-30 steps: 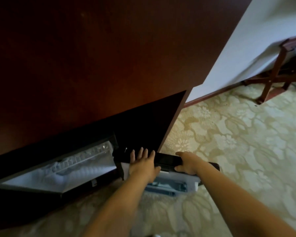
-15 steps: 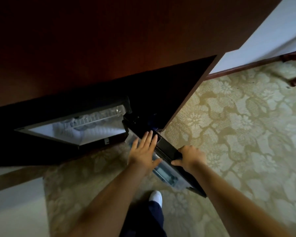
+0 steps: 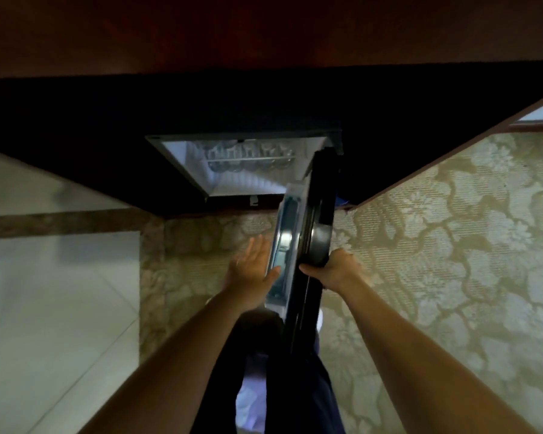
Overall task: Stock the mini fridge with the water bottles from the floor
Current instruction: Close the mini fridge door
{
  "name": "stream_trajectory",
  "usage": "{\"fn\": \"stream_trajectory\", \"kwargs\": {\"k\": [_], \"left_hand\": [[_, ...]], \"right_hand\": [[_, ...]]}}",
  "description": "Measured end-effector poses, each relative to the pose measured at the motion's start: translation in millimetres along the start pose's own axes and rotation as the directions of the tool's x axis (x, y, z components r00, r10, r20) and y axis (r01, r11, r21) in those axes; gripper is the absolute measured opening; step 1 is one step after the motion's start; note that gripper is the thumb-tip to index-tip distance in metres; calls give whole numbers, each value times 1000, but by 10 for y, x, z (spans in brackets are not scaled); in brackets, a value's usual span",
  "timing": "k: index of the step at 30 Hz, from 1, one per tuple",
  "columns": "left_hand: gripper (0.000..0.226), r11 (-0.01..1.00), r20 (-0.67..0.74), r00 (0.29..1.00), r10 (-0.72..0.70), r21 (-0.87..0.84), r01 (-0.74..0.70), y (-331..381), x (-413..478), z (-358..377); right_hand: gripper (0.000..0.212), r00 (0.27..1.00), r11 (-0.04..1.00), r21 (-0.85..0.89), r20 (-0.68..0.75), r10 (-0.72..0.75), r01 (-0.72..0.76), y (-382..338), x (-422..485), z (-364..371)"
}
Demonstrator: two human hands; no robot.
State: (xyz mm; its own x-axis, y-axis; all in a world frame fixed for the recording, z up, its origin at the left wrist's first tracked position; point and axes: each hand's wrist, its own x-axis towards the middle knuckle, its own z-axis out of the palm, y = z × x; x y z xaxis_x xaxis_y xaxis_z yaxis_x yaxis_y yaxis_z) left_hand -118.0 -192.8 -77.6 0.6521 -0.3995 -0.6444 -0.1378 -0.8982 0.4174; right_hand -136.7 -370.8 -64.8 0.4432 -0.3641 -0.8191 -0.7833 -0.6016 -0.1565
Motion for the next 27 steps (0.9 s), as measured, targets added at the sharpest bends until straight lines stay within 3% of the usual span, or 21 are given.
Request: {"fn": "stream_trajectory", "kwargs": {"k": [4,8,13,18,23,27], "left_hand": [[62,942,33,973,-229,-244,230,-517,-168,13],[76,791,-10,930,-366,-530,306,-822,-281,-122],[86,854,-158,890,-427,-392,341,-1163,-266,-255],[65,816,-314,827,-466,-513,265,-1250,9,-475],[88,791,-432,737,-519,-570,223,-1209,223,-687],[95,839,-456,748,-482,-485,245,-1216,311,-830]], "right_hand": [[38,997,952,306,70,-19,-3,-374,14,257],[37,996,908,417,86,0,-36,-747,23,410],[45,985,830,550,170,-1,-94,-1234,131,469],[40,981,774,620,195,5,-127,-1624,279,511],[45,977,747,646,215,14,-153,-1901,385,450],[44,975,717,682,221,-14,-144,-2088,450,373]]}}
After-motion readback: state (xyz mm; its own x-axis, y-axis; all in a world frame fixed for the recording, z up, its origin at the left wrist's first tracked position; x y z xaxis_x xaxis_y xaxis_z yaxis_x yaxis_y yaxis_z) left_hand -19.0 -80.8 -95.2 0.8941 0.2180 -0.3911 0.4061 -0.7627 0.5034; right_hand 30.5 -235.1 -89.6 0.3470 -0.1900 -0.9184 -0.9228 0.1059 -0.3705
